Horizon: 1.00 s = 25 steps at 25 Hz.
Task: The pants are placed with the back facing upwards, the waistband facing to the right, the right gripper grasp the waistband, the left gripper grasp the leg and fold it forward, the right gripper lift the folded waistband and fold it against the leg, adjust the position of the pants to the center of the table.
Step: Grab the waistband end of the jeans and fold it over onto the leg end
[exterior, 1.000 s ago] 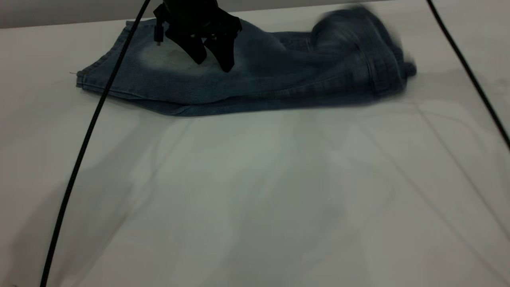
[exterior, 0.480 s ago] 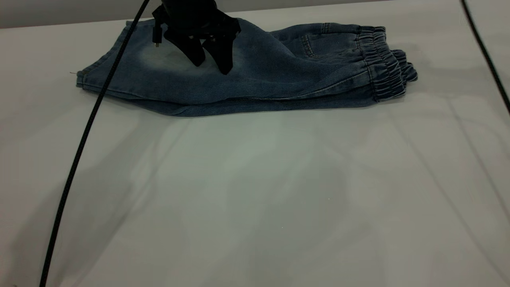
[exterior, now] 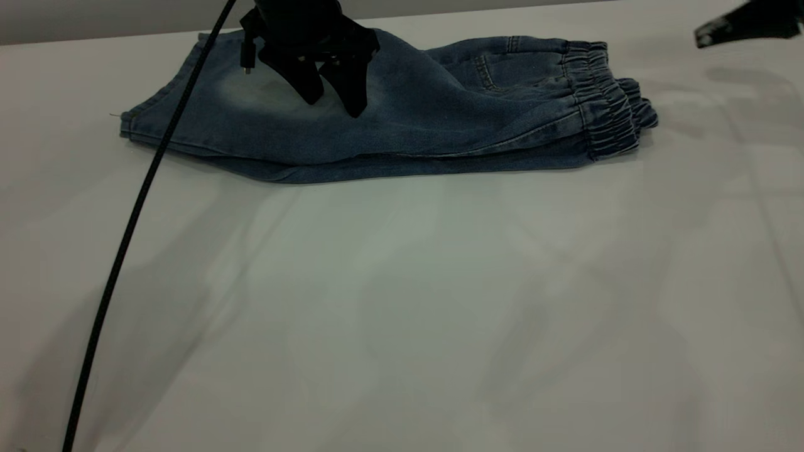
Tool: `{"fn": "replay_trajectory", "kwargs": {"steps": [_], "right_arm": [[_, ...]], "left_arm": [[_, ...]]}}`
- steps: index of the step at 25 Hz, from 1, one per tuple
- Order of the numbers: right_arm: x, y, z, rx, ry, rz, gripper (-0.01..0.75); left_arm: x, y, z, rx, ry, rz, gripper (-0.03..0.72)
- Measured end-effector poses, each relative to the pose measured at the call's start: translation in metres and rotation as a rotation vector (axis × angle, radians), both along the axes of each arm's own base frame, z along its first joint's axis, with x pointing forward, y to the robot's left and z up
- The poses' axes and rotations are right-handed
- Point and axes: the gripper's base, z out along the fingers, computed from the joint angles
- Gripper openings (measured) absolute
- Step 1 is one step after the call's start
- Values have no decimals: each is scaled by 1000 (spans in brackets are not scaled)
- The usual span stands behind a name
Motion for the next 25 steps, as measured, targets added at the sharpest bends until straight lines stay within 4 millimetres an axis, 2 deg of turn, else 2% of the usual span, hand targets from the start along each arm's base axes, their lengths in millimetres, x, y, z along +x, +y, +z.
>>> {"fn": "replay_trajectory", "kwargs": {"steps": [7,10,18,25], "right_arm": [[-5,-2,-39,-22,85,28,538],[-6,-1,-50,-14,99,34,538],[-7,4,-60,-5,99,66,538],[-5,24,-62,-31,90,108,538]], "left_arm": [[0,0,0,-2,-1,1,509],[0,0,0,-3,-1,1,509],[0,0,0,-5,-3,2,509],[0,-1,0,-7,-4,4,509]]}}
